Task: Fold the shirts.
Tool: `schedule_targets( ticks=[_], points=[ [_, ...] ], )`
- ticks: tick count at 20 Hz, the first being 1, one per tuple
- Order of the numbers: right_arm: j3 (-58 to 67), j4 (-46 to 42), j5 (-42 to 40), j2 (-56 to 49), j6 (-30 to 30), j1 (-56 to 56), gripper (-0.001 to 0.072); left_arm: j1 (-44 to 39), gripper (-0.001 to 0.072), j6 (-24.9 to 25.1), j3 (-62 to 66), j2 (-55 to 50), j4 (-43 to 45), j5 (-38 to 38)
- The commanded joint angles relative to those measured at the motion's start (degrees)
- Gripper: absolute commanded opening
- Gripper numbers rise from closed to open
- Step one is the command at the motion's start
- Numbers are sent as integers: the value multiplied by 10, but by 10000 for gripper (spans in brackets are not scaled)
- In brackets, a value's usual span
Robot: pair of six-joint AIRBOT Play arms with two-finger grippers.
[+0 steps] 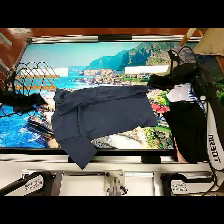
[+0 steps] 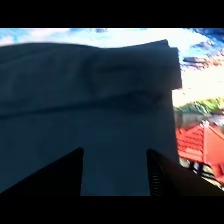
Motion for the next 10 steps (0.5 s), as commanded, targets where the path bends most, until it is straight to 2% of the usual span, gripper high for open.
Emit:
schedule_targets(
  ticks=[1,2,3,4,7,10],
  points=[
    [11,-92,-174,19,-3,-42,512,64,713,41,-57,25,-2,-171],
    [3,-89,-202,19,-8,-58,511,77,701,45,-107,47,-2,-175],
    [-7,-88,-219,19,-8,-71,512,86,602,44,-162,73,-5,-169],
    [-20,-85,-227,19,-8,-84,512,88,559,45,-219,99,-13,-150],
    [-42,-70,-225,19,-9,-99,512,86,568,48,-346,160,-46,-66],
    [-42,-61,-209,19,-10,-99,511,86,573,60,-382,167,-106,-15]
  ],
)
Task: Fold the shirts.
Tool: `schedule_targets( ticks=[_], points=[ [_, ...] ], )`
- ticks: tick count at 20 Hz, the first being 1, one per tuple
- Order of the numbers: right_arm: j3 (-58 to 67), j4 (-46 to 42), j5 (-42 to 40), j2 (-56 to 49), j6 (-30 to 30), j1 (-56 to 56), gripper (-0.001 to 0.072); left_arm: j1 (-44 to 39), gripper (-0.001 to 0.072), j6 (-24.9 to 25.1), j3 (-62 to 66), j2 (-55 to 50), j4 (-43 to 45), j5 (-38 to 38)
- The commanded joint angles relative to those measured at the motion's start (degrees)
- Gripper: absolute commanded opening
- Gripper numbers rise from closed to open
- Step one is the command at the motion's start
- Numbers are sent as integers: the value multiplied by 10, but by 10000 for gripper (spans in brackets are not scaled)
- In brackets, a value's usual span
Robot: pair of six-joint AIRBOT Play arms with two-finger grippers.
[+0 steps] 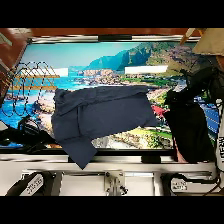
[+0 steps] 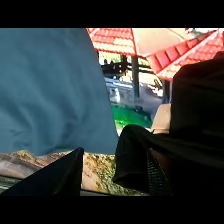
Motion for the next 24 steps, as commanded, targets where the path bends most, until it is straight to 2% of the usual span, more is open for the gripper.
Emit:
schedule_targets(
  ticks=[1,5,13,14,15,16,17,18,20,24],
  points=[
    [-7,6,3,0,-1,-8,512,2,573,10,-64,19,-61,60],
    [-7,5,13,0,-6,-8,511,-16,572,8,-66,12,-75,111],
    [-7,5,20,0,-5,-8,512,-83,567,-33,-66,-20,-81,207],
    [-7,5,20,-1,0,-8,549,-92,548,-33,-66,-33,-81,210],
    [-11,5,20,-2,3,-9,630,-100,461,-32,-66,-43,-81,212],
    [-17,5,18,-3,3,-9,630,-108,417,-30,-66,-52,-80,214],
    [-27,7,18,-4,3,-9,630,-112,317,-27,-66,-54,-80,215],
    [-42,10,14,-4,1,-8,630,-111,187,-26,-65,-53,-80,215],
    [-73,12,6,-4,-3,-8,630,-105,31,-22,-59,-51,-80,206],
    [-122,37,21,-4,-14,-2,630,-103,32,-5,-32,-51,-74,184]
  ],
)
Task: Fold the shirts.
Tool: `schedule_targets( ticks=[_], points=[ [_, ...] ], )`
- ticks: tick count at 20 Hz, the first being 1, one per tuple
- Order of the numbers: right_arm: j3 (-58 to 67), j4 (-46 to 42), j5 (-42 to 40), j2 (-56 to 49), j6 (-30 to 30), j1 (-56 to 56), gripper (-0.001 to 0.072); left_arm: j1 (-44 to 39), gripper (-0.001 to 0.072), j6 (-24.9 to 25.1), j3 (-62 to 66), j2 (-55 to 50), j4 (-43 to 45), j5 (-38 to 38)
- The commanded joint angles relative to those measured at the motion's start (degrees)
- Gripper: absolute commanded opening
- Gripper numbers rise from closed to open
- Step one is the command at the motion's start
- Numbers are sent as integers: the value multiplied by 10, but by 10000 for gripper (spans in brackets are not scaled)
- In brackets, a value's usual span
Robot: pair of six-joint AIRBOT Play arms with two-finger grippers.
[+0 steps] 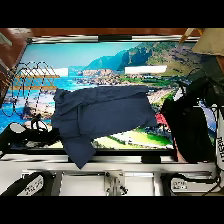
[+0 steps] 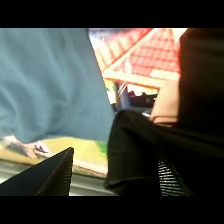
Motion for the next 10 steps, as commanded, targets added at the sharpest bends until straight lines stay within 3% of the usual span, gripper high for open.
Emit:
schedule_targets(
  ticks=[1,8,10],
  points=[
    [-35,16,18,-1,-9,13,630,0,32,10,20,-1,-3,-15],
    [-34,8,27,3,-38,48,630,0,32,11,28,4,-2,-21],
    [-20,-34,27,9,-40,48,630,0,32,11,28,7,-2,-23]
  ],
)
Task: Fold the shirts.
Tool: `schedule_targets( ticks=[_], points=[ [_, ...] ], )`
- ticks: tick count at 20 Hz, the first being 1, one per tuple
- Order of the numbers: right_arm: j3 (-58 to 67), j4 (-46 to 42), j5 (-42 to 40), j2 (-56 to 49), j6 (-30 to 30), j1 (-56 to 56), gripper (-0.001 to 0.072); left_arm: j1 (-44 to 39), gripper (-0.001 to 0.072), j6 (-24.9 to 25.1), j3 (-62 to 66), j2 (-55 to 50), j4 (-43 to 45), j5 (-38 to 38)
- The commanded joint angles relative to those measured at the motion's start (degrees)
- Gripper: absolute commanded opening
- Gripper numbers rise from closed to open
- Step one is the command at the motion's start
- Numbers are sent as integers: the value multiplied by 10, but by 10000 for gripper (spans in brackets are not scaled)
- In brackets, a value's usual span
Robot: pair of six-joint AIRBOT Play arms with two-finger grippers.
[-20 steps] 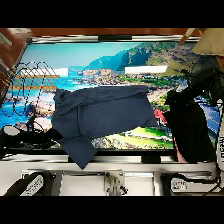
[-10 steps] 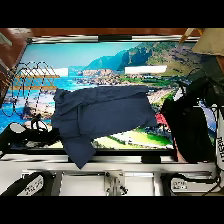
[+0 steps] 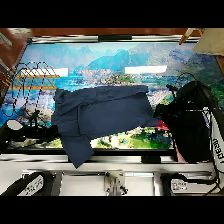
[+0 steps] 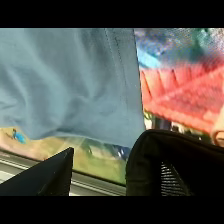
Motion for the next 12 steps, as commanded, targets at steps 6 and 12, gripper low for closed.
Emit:
schedule_targets(
  ticks=[6,12],
  points=[
    [159,-160,-37,26,20,-7,630,0,32,1,2,3,0,-4],
    [125,10,-89,31,7,17,630,0,32,2,2,3,0,-6]
  ],
)
